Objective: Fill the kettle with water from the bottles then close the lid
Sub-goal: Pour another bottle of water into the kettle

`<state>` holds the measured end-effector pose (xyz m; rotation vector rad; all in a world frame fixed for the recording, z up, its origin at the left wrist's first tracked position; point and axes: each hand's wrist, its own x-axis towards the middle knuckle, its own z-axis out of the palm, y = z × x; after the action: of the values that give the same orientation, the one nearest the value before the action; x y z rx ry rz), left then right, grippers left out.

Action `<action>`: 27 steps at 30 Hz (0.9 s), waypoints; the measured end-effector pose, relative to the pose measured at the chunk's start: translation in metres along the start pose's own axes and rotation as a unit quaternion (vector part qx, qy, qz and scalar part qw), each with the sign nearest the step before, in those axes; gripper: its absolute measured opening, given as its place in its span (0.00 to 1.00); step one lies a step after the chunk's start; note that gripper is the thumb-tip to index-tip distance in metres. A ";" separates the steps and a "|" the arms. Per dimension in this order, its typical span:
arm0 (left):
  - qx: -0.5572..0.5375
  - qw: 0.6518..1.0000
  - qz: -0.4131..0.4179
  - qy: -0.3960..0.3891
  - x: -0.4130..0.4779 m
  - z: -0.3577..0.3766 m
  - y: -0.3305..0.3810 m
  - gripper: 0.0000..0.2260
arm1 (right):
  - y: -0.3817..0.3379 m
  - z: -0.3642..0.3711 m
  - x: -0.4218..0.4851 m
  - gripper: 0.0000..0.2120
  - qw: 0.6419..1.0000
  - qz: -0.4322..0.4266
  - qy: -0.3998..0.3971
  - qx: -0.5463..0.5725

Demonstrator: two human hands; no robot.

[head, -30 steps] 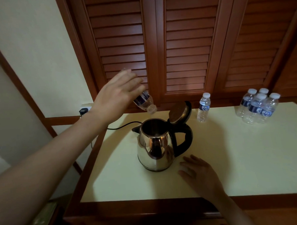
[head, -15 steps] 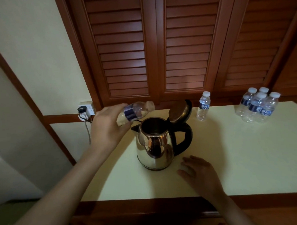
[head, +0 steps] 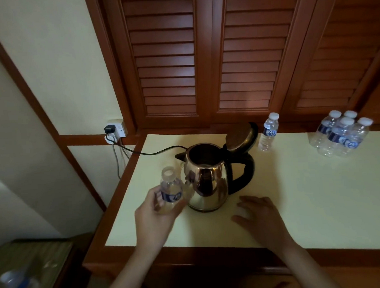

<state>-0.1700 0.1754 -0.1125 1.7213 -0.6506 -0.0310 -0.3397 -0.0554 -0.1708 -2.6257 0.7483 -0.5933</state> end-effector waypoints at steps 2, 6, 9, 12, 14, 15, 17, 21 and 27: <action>-0.001 1.000 -0.003 -0.002 -0.006 0.004 -0.009 0.20 | -0.002 0.001 -0.001 0.16 1.000 0.000 -0.004 -0.008; -0.004 1.000 -0.012 -0.008 -0.012 0.009 -0.023 0.21 | -0.005 0.002 -0.006 0.13 0.999 -0.026 0.004 -0.041; -0.001 1.000 -0.014 -0.012 -0.016 0.010 -0.027 0.21 | -0.012 -0.001 -0.008 0.11 0.997 -0.043 -0.019 -0.060; 0.014 1.000 -0.012 -0.017 -0.016 0.009 -0.025 0.21 | -0.023 -0.006 -0.011 0.12 0.995 -0.071 -0.051 -0.040; 0.019 0.999 -0.009 -0.024 -0.015 0.008 -0.023 0.19 | -0.040 -0.016 -0.010 0.13 0.993 -0.092 -0.077 0.016; 0.022 0.999 -0.004 -0.026 -0.014 0.008 -0.023 0.19 | -0.052 -0.024 -0.008 0.13 0.990 -0.099 -0.087 0.043; 0.029 0.999 0.006 -0.032 -0.013 0.007 -0.024 0.20 | -0.080 -0.037 0.002 0.17 0.988 -0.115 -0.070 0.071; 0.049 0.998 0.025 -0.038 -0.013 0.007 -0.029 0.23 | -0.133 -0.062 0.025 0.22 0.981 -0.145 -0.043 0.122; 0.057 0.997 0.033 -0.048 -0.014 0.008 -0.031 0.26 | -0.169 -0.062 0.058 0.17 0.965 -0.241 -0.075 0.075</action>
<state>-0.1718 0.1778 -0.1469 1.8154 -0.7939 -0.0311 -0.2541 0.0339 -0.0278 -2.6740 0.0090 -0.5406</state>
